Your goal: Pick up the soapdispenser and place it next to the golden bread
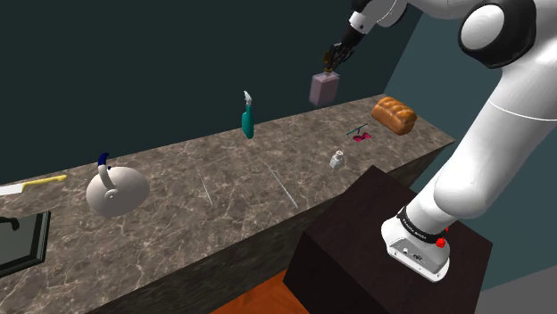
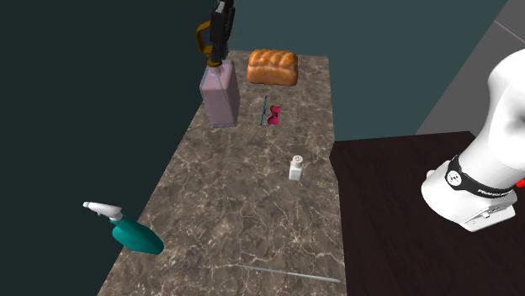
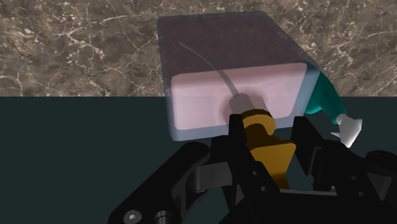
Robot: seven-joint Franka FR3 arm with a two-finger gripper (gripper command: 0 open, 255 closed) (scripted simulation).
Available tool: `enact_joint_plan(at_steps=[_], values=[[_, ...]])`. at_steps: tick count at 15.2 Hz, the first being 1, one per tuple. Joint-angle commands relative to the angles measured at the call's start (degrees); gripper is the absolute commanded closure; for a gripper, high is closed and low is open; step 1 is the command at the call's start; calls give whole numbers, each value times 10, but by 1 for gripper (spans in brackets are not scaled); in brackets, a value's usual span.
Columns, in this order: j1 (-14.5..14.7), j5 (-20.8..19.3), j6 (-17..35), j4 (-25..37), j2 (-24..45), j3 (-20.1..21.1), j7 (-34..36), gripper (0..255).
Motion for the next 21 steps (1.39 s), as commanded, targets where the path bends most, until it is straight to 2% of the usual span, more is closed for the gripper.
enact_joint_plan(at_steps=[1, 9, 15, 21], values=[[0, -4, -11, 8, -4, -1, 6, 255], [-1, -17, -63, 58, -11, -4, 26, 255], [-39, -22, -82, 29, -39, -35, -41, 255], [-83, -20, -113, 26, -46, -71, -115, 255]])
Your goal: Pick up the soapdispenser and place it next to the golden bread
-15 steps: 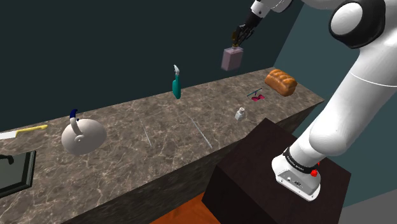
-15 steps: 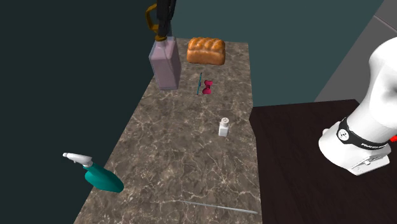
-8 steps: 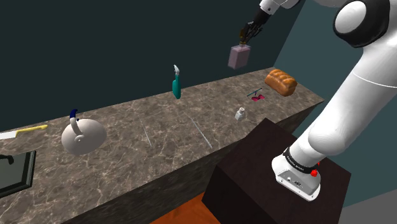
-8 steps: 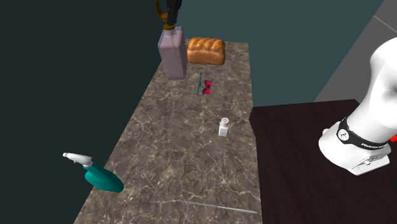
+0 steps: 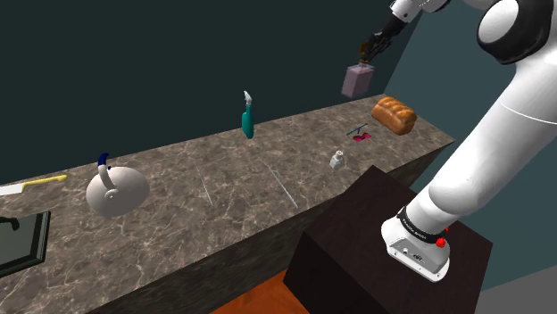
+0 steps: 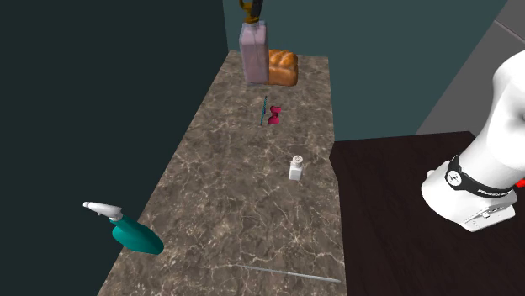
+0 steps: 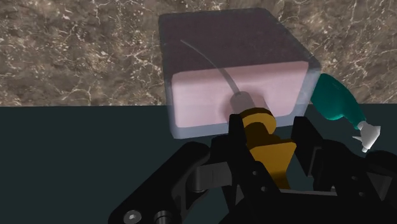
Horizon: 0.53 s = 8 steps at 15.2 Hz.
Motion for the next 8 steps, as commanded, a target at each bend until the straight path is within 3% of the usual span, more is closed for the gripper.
enact_joint_plan(at_steps=[1, 8], values=[[-15, -1, -8, -6, -5, -12, -27, 255], [-76, 19, -58, 29, 25, -56, -122, 255]])
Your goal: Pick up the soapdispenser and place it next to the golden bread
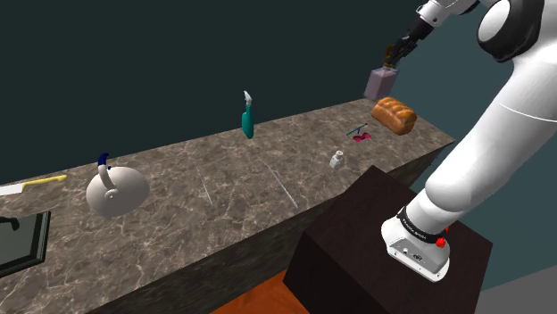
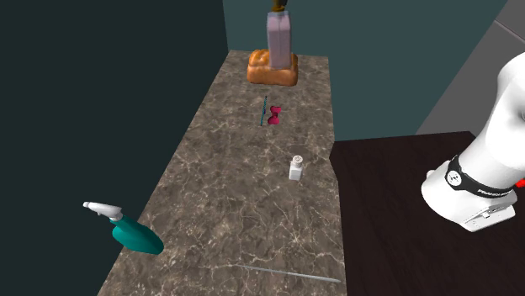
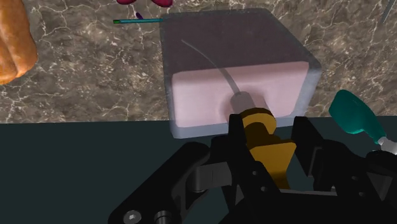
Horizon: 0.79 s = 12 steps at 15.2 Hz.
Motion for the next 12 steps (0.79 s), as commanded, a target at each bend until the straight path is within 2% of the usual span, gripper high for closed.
enact_joint_plan(at_steps=[1, 6, 12], values=[[-20, 11, -18, 19, 17, -12, -29, 255], [-81, 41, -66, 73, 66, -36, -100, 255], [-178, 87, -134, 167, 146, -49, -180, 255]])
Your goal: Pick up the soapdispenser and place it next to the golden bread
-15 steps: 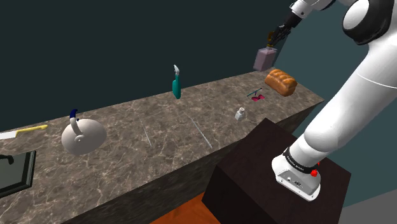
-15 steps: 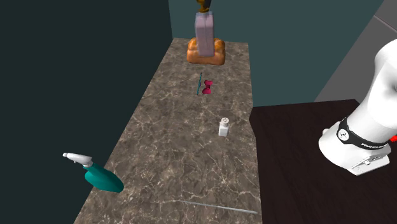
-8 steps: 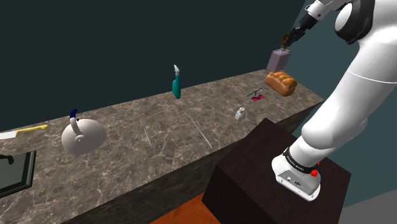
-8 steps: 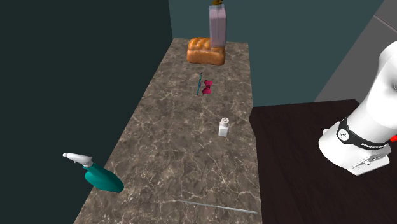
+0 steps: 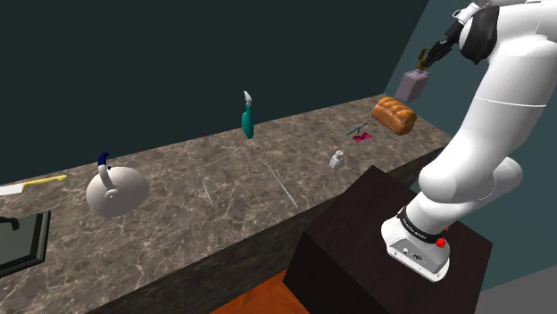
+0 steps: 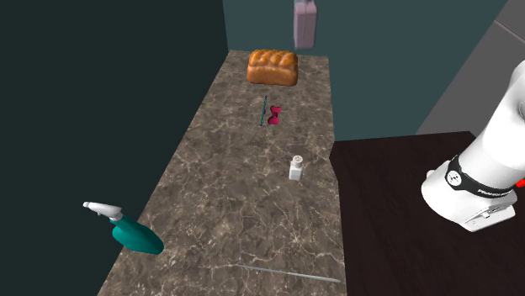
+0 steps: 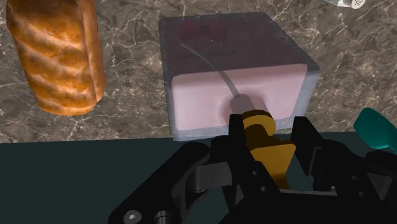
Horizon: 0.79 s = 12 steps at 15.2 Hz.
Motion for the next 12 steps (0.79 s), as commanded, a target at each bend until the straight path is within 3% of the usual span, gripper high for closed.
enact_joint_plan(at_steps=[1, 7, 12], values=[[-42, 22, -29, 47, 38, -1, -27, 255], [-177, 78, -112, 201, 143, 12, -79, 255], [-328, 135, -201, 420, 261, 48, -76, 255]])
